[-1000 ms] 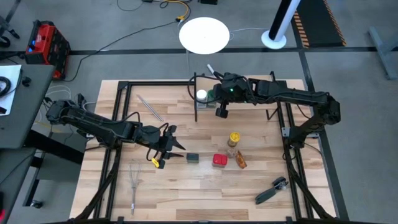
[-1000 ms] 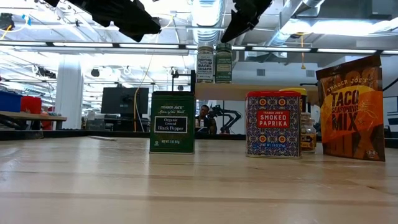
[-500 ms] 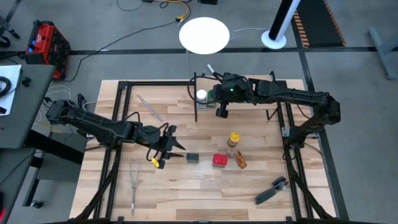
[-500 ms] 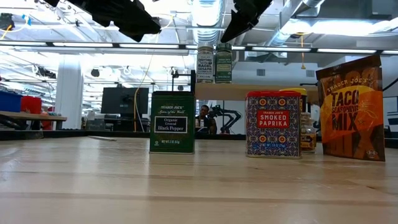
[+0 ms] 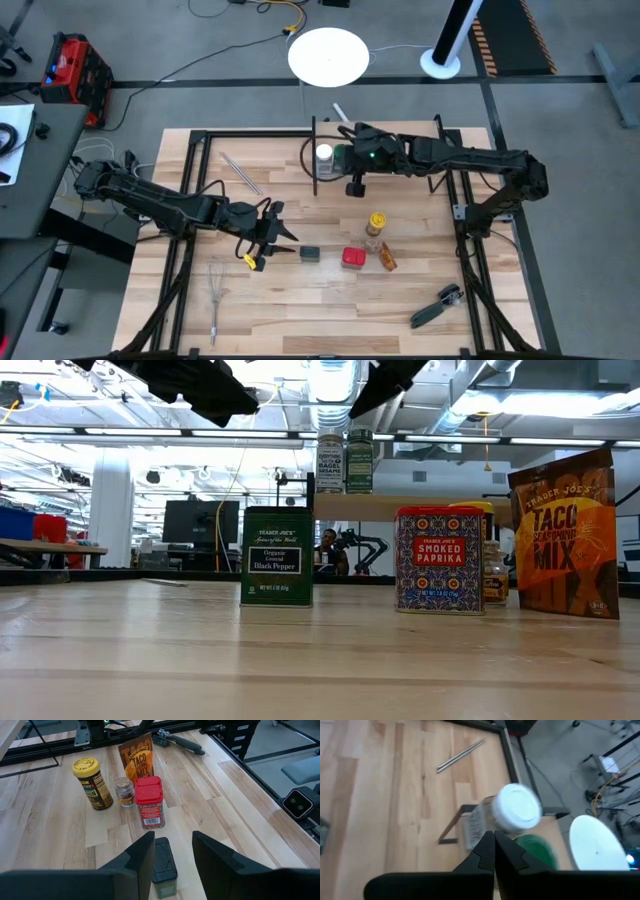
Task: Shelf spices
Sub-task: Put the green seasoning bottle on the shelf
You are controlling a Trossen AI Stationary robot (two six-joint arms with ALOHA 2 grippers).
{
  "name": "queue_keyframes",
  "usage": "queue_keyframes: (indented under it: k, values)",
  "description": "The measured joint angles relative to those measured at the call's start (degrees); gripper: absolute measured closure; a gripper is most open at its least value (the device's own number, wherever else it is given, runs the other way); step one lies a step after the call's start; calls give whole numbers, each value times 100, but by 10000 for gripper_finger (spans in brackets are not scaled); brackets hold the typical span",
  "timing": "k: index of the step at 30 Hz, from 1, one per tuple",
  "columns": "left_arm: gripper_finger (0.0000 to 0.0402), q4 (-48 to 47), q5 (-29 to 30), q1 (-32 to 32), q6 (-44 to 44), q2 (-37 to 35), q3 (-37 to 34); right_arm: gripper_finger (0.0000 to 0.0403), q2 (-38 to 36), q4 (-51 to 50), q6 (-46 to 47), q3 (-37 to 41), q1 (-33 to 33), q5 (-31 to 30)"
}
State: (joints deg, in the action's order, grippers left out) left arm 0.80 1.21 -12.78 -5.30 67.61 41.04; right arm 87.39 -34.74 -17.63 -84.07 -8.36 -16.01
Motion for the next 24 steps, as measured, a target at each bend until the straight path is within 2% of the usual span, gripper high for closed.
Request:
queue_keyframes:
  k: [7, 24]
  values:
    - [279, 0, 0, 0, 13, 0, 2, 398, 0, -468, 384, 0, 91, -126]
    - [279, 15, 0, 0, 15, 0, 2, 398, 0, -483, 406, 0, -44, -247]
